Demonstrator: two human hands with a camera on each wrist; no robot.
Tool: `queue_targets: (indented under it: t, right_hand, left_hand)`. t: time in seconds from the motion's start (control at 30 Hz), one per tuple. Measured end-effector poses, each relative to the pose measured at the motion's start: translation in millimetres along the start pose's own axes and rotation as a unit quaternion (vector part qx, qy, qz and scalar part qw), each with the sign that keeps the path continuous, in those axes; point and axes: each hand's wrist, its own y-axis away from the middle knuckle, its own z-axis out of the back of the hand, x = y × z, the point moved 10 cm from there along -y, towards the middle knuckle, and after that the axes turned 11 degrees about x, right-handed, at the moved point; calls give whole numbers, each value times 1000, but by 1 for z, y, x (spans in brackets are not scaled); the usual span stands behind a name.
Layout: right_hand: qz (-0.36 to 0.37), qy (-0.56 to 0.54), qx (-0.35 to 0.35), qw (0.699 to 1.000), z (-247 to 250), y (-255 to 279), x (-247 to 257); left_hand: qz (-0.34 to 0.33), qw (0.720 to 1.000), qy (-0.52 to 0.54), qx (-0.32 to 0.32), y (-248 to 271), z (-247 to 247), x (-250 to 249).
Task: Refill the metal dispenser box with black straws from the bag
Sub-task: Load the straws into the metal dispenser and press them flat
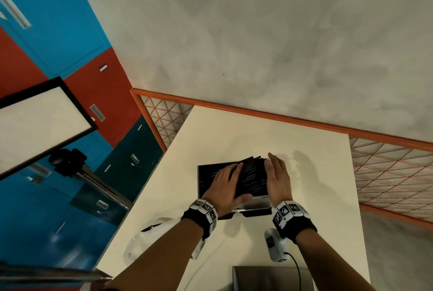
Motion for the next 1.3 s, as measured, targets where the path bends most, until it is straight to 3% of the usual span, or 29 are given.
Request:
queue_targets:
  t: [0.2,0.43,0.6,0.7,0.93,1.13,1.23,1.3]
  right_hand:
    - [55,217,82,971,-45,5,-3]
    - [76,197,56,976,-30,7,10]
    - [144,300,63,941,-40,16,34]
    - [142,334,79,928,-50,23,20]
    - [135,323,85,933,-48,40,10]
    - [142,300,115,936,-46,40,17]
    - [137,240,26,961,-14,44,20]
    - [79,165,-25,983,9,47,10]
  left_hand:
    - [43,999,14,-10,10,10,19]
    - [64,998,-11,15,9,-2,19]
    - [64,997,-41,22,15,-11,17]
    - [62,997,-47,3,21,-12,13]
    - [28,995,-77,-63,32,-8,2]
    - [38,995,-86,-17,28,-15,3]
    - [42,996,-76,-9,29,-14,3]
    - [45,996,-75,-5,29,-15,5]
